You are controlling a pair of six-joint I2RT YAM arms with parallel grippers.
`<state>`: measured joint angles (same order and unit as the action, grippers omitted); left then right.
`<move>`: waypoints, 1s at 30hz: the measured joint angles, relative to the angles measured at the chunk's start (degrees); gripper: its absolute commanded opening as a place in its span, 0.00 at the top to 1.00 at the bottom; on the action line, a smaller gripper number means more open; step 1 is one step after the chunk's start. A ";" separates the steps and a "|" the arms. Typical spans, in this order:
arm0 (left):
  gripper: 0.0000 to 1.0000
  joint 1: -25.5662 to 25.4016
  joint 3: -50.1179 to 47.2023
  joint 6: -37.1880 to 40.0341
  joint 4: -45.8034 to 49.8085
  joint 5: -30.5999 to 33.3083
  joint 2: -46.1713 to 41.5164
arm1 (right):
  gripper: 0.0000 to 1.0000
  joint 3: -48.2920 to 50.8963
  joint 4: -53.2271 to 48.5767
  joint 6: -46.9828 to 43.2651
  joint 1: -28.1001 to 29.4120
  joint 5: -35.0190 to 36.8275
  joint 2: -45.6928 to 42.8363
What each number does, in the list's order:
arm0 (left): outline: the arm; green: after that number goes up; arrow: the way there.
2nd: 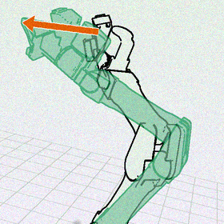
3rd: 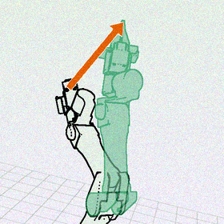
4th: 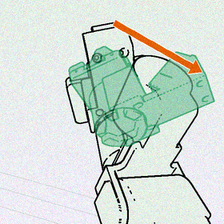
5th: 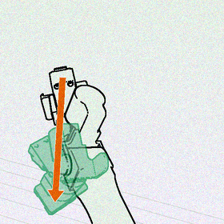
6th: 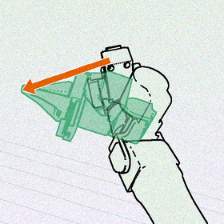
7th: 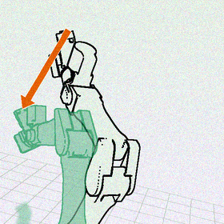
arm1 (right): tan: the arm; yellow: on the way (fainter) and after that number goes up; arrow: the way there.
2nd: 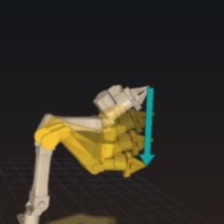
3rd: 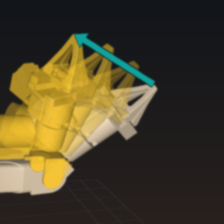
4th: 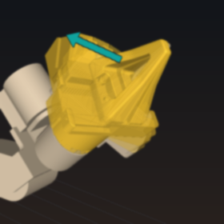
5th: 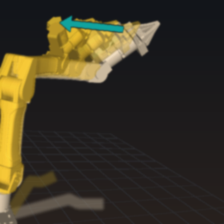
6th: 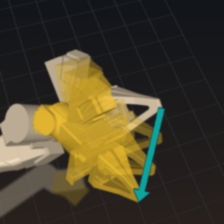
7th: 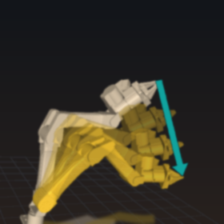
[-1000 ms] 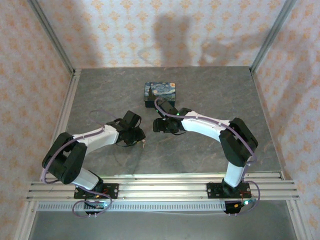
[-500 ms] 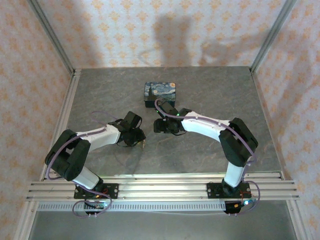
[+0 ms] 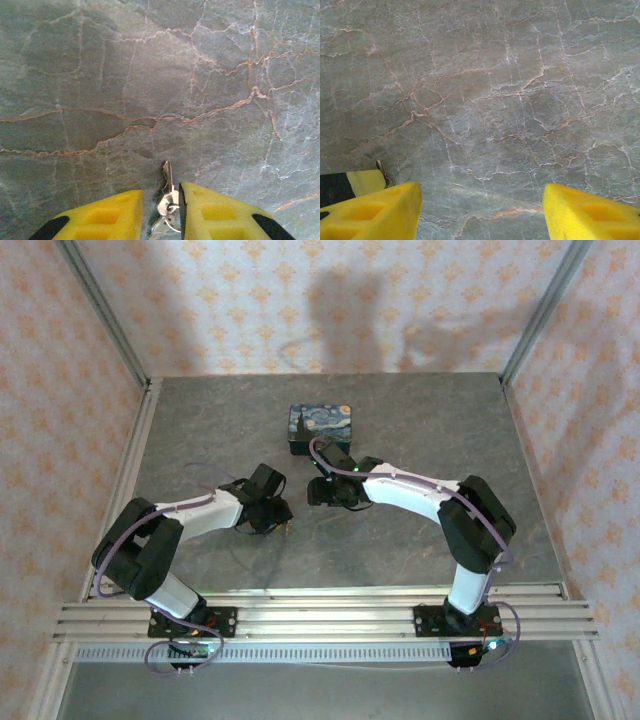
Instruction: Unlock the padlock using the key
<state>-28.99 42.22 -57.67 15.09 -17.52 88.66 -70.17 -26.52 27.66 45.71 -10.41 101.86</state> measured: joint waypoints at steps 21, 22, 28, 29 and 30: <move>0.75 -1.03 1.22 -0.61 1.25 1.51 0.61 | 0.35 0.02 0.00 0.00 0.00 0.20 0.00; 0.75 -1.03 1.31 -0.61 1.38 1.51 0.68 | 0.35 0.02 0.00 0.00 0.00 0.22 0.00; 0.75 -1.25 1.57 -0.61 1.73 1.55 0.76 | 0.35 0.20 0.00 0.00 0.00 0.37 0.00; 0.75 -1.33 1.60 -0.61 1.73 1.68 0.76 | 0.35 0.22 0.00 0.00 0.00 0.37 0.00; 0.75 -1.40 1.62 -0.61 1.73 1.73 0.76 | 0.35 0.22 0.00 0.00 0.00 0.37 0.00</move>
<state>-30.39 43.83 -58.28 16.82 -15.79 89.43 -69.95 -26.52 27.66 45.71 -10.04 101.86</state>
